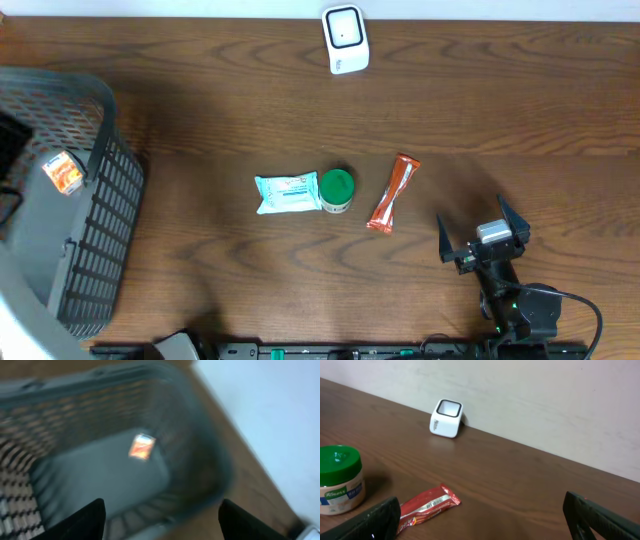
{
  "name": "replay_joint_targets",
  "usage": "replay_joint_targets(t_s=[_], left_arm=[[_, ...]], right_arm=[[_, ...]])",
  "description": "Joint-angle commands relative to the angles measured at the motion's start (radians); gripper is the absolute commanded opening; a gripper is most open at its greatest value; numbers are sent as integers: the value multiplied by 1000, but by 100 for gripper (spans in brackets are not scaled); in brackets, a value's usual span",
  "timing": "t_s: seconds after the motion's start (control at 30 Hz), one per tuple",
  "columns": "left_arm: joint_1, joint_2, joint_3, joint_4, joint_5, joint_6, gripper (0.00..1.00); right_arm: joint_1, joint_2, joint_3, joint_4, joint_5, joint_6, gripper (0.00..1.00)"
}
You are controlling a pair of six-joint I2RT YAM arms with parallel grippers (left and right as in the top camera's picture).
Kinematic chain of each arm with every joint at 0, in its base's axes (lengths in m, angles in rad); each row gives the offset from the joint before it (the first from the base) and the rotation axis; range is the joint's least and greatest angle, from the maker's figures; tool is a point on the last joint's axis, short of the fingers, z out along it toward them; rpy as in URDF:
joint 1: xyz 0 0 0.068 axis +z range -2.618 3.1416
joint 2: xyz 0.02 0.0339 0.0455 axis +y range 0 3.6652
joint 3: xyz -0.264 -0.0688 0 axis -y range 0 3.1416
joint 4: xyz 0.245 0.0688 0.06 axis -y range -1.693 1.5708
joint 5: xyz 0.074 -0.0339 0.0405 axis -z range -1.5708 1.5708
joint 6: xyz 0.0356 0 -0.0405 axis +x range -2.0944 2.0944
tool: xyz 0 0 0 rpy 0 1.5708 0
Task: Scan the item barcode
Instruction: 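Reach the left gripper into the basket and grasp the orange Kleenex pack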
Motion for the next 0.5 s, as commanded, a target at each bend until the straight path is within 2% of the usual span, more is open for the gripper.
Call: replay_joint_targets(t_s=[0.0,0.2,0.4,0.47], left_arm=[[91,78,-82,-5,28,-35,73],[97,167,-235,81,-59,-10,73],[97,197,-471,312,-84,51,73],[97,197,-546,399,-83,91,79]], right_arm=[[-6,-2,-1,-5,0,13,99],[-6,-2,-1,-5,0,13,99],[-6,-2,-1,-5,0,13,99],[-6,-2,-1,-5,0,13,99]])
